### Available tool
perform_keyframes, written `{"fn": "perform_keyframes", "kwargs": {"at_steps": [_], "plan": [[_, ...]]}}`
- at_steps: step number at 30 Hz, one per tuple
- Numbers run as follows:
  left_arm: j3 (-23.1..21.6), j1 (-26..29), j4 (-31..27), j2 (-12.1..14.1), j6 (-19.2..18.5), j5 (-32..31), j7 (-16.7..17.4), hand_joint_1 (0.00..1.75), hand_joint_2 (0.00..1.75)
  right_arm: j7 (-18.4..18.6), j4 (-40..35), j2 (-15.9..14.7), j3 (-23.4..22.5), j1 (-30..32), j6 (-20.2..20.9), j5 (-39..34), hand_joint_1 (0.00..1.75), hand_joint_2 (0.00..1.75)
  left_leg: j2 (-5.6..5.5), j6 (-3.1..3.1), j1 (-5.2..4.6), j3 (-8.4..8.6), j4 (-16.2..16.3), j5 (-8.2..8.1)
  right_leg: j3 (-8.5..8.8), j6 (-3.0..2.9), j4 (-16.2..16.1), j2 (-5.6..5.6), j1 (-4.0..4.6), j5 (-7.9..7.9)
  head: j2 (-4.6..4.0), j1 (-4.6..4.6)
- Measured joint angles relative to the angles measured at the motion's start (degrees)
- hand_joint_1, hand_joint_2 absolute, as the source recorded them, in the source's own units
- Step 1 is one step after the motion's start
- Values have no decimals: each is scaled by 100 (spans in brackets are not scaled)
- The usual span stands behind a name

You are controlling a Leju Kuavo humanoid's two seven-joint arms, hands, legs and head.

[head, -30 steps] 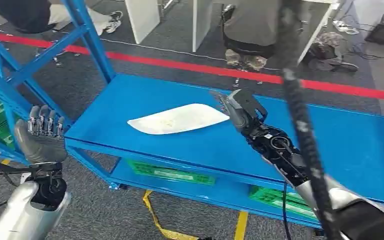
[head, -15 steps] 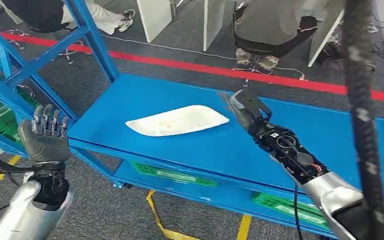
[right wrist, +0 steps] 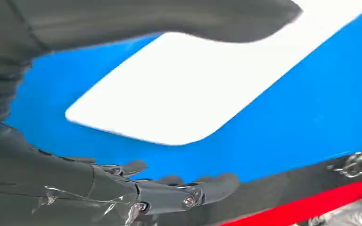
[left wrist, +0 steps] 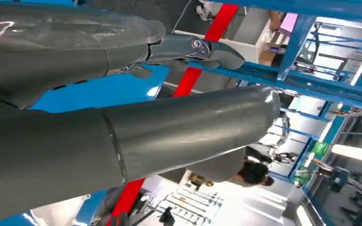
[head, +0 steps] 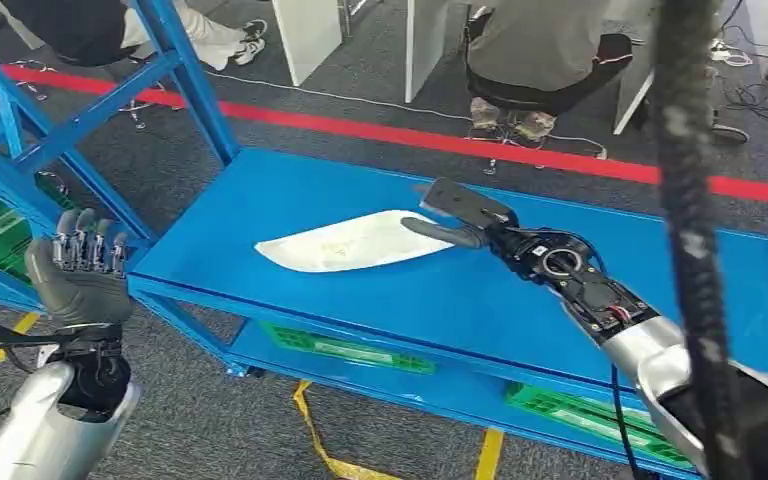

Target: Take the parts from the cabinet and place them on the table.

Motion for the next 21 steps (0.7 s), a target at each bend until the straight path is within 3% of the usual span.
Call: {"fn": "perform_keyframes", "kwargs": {"at_steps": [4,9,16,21], "plan": [[0,14,-46,35,9,2,18,0,0,66,70,-52,140,-198,94,264,0,175,-2,0,0,0,2,0,9,1,-12,-3,0,0,0,9],[0,26,-74,50,0,4,44,0,0,131,155,-111,441,-459,548,1042,0,175,-3,2,-1,0,2,-1,15,4,-21,-3,-1,3,0,22],[0,31,-92,50,4,-13,44,0,0,-249,465,-96,952,-660,992,1879,0,175,-11,2,-1,0,2,-1,22,5,-24,-12,0,3,0,22],[0,35,-142,48,33,-13,63,0,0,-420,704,-35,1305,-653,1049,2024,0,175,-10,4,-1,0,2,-3,21,5,-25,-11,0,2,0,20]]}}
